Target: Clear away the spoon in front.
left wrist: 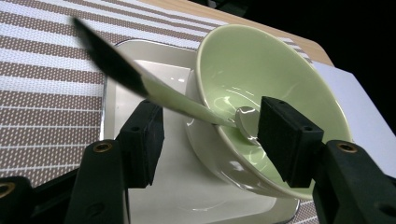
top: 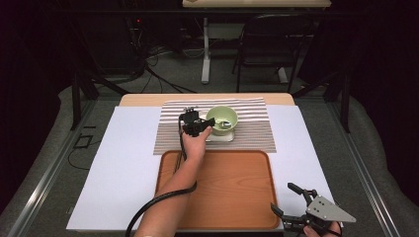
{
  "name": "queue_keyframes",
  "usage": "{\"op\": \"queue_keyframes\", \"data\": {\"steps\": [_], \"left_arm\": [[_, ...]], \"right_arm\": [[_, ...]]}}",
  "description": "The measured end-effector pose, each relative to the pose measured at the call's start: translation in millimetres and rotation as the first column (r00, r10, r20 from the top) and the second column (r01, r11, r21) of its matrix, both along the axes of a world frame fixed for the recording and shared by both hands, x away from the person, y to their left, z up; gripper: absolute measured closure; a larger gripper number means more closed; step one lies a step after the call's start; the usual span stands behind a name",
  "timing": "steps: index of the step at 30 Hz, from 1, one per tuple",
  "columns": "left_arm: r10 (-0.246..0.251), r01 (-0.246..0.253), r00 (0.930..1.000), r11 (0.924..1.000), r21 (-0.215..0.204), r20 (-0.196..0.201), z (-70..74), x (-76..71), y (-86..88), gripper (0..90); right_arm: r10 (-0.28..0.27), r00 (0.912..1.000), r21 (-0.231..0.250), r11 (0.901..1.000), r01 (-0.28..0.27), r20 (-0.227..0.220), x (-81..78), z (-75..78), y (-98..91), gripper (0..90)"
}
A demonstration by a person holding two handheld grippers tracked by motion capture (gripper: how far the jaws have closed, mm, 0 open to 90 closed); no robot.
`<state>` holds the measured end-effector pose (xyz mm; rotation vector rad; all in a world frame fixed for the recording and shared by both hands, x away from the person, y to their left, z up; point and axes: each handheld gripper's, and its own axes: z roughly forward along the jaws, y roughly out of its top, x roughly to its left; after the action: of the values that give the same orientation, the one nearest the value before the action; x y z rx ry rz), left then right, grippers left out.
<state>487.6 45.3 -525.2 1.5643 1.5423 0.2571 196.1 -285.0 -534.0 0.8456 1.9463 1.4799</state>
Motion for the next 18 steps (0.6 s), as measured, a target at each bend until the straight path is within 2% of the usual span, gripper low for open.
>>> {"op": "queue_keyframes", "data": {"steps": [3,7,8,18], "left_arm": [[-0.001,0.001,1.0,1.0,-0.002,0.005,-2.3,3.2,-3.0,41.6],[-0.003,0.002,0.9998,0.9997,0.023,0.02,-3.7,5.8,-6.1,42.0],[0.001,-0.001,0.9998,0.9998,0.019,0.02,-4.7,6.5,-6.5,42.0],[0.042,-0.042,0.9991,0.9991,0.009,-0.004,-15.8,10.7,-11.0,42.5]], "right_arm": [[0.0,1.0,0.001,1.0,0.0,-0.001,-0.1,0.0,0.0,15.4],[0.001,1.0,0.0,1.0,-0.001,-0.001,-0.3,0.2,0.1,15.4],[0.002,1.0,0.004,1.0,-0.002,-0.004,-0.4,0.1,0.1,15.4],[0.002,1.0,0.008,1.0,-0.002,-0.001,-0.6,0.4,-0.8,15.4]]}}
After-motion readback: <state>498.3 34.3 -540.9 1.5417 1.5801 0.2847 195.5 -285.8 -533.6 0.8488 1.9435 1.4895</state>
